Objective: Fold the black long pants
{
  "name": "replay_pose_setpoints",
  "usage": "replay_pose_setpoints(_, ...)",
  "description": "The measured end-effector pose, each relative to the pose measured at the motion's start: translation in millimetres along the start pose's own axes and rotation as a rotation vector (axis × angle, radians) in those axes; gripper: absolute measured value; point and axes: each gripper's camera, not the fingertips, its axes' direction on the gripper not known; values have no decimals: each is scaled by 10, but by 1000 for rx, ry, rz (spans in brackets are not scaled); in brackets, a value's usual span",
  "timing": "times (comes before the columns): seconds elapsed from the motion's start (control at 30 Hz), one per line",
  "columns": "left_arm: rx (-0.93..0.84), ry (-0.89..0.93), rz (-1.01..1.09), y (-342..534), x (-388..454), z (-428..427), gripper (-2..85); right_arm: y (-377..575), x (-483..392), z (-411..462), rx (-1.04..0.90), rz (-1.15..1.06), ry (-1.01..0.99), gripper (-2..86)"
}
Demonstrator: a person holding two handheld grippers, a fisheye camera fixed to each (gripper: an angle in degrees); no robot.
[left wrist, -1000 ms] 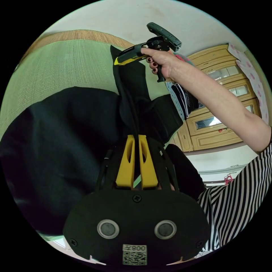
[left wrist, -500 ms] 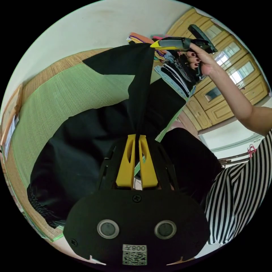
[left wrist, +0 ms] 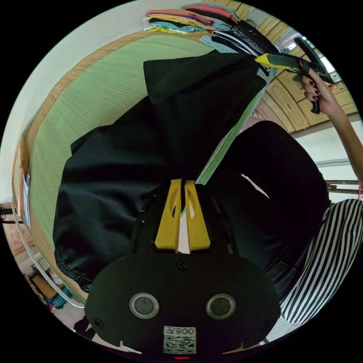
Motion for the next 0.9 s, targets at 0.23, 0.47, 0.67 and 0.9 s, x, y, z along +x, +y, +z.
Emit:
replay_pose_setpoints(0.23,-19,62,-55,87,-116,-15,23,543,481,505,-38,56,7,4)
replay_pose_setpoints(0.47,27,270,-184,333,-389,-71,52,951,729,967,-82,80,37,5)
replay_pose_setpoints(0.67,161,384,-293,532,-625,-185,65,1210,821,1174,-53,54,12,6)
replay_pose_setpoints(0.9,76,339,-268,535,-822,-133,64,1485,942,1348,-29,69,-55,6)
